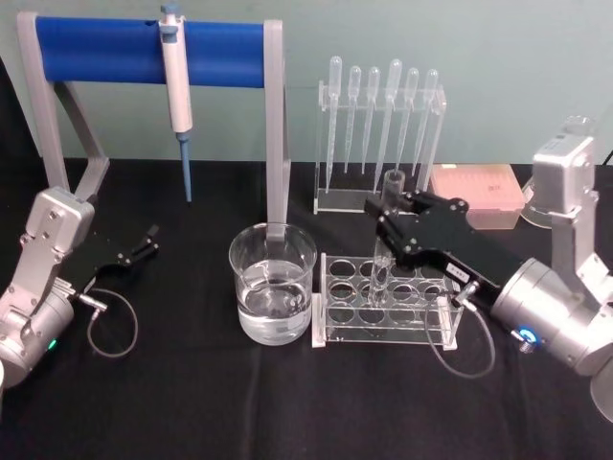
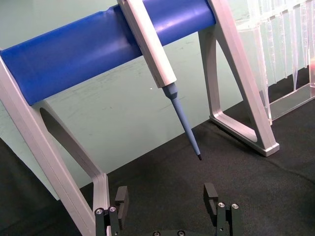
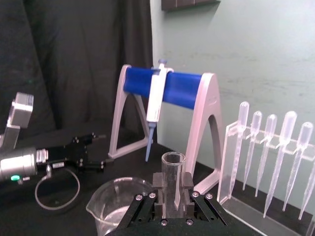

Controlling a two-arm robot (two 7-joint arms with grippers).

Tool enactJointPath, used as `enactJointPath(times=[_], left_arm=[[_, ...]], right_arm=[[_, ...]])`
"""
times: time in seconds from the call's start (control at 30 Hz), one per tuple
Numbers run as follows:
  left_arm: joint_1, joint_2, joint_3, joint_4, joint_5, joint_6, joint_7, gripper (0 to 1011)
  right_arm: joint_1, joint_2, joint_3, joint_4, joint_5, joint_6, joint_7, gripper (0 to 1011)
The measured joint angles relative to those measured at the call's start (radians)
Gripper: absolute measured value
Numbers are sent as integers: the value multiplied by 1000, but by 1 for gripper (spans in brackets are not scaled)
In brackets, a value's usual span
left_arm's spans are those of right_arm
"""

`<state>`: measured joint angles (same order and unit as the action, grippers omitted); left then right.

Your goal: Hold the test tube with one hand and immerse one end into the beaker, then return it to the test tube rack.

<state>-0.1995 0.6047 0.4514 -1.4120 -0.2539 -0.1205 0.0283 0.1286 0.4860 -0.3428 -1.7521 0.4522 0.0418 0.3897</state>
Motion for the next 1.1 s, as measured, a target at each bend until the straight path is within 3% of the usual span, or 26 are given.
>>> enactJointPath(times=[0.43,0.7,0.9,1.1], left_arm=[[0,0,0,0,0,0,0,1000],[0,0,0,0,0,0,0,1000],[0,0,0,0,0,0,0,1000],[0,0,0,0,0,0,0,1000]], right_arm=[[47,-12,-60,79,-102,-7,29,225],[63,-20,-75,108,-136,4,38,231],[54,-24,-67,108,-137,8,39,371],[-27,4,-30,45,-119,38,17,595]])
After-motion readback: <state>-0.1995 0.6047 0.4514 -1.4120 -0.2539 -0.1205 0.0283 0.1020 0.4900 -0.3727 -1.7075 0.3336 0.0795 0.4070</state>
